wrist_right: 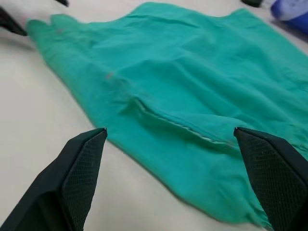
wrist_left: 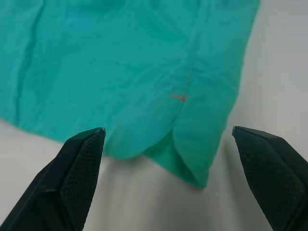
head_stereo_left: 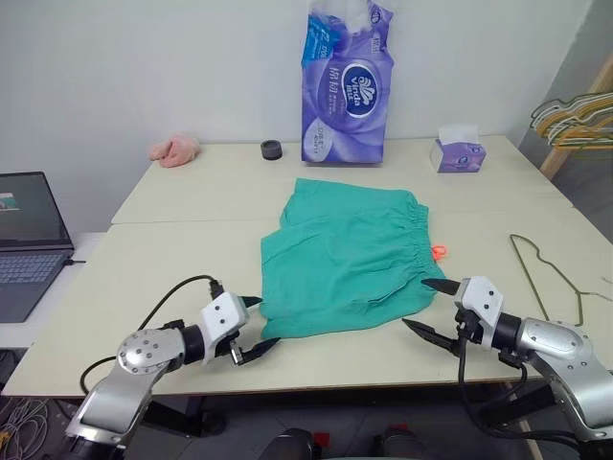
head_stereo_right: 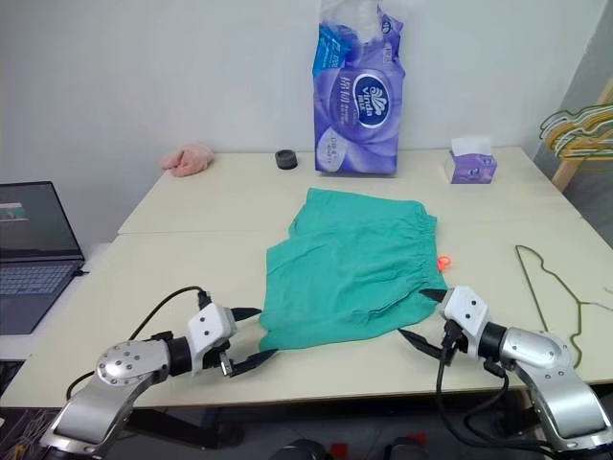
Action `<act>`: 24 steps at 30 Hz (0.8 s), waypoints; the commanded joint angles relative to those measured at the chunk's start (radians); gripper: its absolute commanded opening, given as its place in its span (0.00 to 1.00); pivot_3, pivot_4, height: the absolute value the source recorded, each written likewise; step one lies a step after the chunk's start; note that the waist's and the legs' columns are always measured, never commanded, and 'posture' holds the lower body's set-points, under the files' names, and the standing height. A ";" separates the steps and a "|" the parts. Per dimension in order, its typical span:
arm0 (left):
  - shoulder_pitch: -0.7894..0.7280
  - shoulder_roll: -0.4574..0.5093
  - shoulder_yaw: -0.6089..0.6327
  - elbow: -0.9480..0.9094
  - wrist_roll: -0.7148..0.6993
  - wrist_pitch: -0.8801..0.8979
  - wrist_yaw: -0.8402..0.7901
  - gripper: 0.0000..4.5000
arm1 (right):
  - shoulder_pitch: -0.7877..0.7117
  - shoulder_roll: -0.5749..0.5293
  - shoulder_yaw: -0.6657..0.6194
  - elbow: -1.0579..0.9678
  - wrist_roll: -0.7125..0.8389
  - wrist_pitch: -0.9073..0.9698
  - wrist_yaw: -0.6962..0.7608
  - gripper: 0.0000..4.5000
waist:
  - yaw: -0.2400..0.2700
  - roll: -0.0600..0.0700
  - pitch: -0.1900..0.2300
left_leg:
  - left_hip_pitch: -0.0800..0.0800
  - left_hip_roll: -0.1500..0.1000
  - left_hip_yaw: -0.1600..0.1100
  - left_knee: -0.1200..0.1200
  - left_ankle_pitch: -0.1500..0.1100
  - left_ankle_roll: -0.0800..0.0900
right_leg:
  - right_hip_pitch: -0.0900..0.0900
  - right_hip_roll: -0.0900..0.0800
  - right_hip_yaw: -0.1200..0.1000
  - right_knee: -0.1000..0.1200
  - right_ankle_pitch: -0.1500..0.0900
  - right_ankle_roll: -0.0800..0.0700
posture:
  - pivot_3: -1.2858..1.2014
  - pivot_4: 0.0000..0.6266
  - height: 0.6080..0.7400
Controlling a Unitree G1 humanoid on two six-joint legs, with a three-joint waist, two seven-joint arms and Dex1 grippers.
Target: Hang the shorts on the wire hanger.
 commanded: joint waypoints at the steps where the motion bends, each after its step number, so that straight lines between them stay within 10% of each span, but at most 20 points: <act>1: -0.050 -0.026 -0.052 0.033 0.063 -0.025 0.016 1.00 | -0.002 -0.022 0.013 -0.053 -0.014 -0.012 0.025 1.00 | 0.000 0.000 0.000 | 0.000 0.000 0.000 0.000 0.000 0.000 | 0.000 0.000 0.000 0.000 0.000 0.000 | 0.49 0.04 1.00; 10: -0.123 -0.094 -0.142 0.172 0.225 -0.140 0.110 1.00 | -0.007 -0.013 0.015 -0.059 -0.068 -0.048 -0.013 1.00 | 0.000 -0.001 0.000 | 0.001 0.000 0.000 0.000 -0.001 -0.001 | 0.001 0.000 0.000 -0.002 0.000 0.001 | 0.48 0.04 1.00; 24: -0.164 -0.117 -0.099 0.199 0.194 -0.158 0.118 0.14 | -0.238 -0.176 0.148 0.377 -0.566 -0.554 -0.131 1.00 | -0.025 0.000 0.000 | 0.002 0.001 0.003 0.001 0.000 -0.001 | 0.001 0.000 0.001 -0.001 0.002 0.001 | 0.48 0.04 1.00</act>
